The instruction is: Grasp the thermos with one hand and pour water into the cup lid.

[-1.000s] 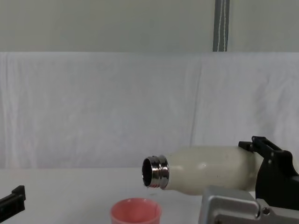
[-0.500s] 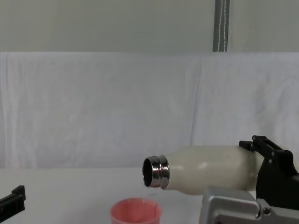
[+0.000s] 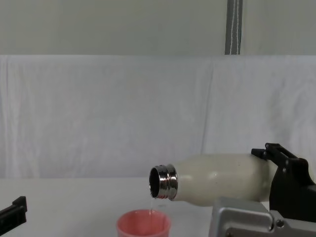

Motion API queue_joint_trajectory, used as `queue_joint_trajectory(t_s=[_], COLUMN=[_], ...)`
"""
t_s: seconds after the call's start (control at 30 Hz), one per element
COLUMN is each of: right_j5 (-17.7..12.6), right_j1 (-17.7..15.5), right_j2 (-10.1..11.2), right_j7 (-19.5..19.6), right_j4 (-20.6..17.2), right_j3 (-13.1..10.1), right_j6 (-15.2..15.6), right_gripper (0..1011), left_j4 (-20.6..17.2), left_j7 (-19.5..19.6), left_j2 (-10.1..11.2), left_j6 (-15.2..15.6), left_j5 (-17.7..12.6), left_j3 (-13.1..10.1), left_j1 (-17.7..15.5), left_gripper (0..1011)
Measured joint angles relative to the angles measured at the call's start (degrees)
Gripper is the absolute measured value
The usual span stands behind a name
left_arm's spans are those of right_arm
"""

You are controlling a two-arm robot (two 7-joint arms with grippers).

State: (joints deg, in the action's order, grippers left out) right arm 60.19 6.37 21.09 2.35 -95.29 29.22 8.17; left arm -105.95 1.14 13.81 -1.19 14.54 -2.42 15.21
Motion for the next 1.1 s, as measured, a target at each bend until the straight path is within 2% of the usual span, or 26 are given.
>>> queue_joint_trajectory(t_s=[1.1], right_j5=[0.31], right_j1=[0.36], right_j2=[0.1], right_j7=[-0.25], right_j4=[-0.03], right_j3=[0.28], right_j6=[0.14], right_gripper=[948], left_j4=[0.0], left_j7=[0.0], left_j2=[0.0], left_j6=[0.0], left_j5=[0.0], left_j3=[0.0], left_j1=[0.0], left_gripper=[1001])
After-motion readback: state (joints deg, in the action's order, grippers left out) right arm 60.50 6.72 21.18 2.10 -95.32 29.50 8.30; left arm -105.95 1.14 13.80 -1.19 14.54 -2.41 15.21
